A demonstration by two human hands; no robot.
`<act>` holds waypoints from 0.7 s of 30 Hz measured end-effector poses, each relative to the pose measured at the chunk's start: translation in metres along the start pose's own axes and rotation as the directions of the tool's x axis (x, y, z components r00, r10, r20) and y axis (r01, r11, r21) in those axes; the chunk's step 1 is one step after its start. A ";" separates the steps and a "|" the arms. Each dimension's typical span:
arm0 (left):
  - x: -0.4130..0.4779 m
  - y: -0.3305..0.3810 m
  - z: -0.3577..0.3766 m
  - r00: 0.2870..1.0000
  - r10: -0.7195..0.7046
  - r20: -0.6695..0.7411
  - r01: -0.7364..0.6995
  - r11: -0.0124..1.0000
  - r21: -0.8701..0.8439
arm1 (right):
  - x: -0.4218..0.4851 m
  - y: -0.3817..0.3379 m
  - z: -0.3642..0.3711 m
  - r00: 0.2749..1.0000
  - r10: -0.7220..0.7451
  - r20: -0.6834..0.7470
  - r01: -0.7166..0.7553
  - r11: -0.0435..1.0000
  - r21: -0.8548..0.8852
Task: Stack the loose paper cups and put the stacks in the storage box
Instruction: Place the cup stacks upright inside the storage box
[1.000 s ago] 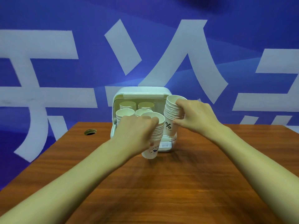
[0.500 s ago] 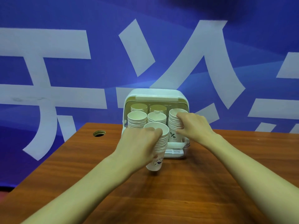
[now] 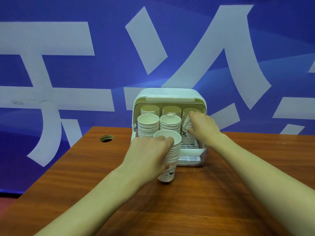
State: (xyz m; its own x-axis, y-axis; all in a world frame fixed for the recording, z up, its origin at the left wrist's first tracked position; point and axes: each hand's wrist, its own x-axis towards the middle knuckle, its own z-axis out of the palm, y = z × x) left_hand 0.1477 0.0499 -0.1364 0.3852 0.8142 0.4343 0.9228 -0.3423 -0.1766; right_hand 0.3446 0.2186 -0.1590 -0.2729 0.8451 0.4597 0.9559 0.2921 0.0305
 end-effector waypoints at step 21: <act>0.019 0.022 -0.019 1.000 0.013 -0.009 -0.013 1.000 -0.011 | -0.038 0.015 -0.021 0.977 -0.021 -0.214 0.055 0.986 0.157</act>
State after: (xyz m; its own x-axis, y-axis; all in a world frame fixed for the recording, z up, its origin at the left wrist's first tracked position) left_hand 0.1751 0.0491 -0.1151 0.3967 0.8056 0.4400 0.9177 -0.3579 -0.1721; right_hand 0.3720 0.1819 -0.1578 -0.2632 0.7235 0.6381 0.9103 0.4054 -0.0843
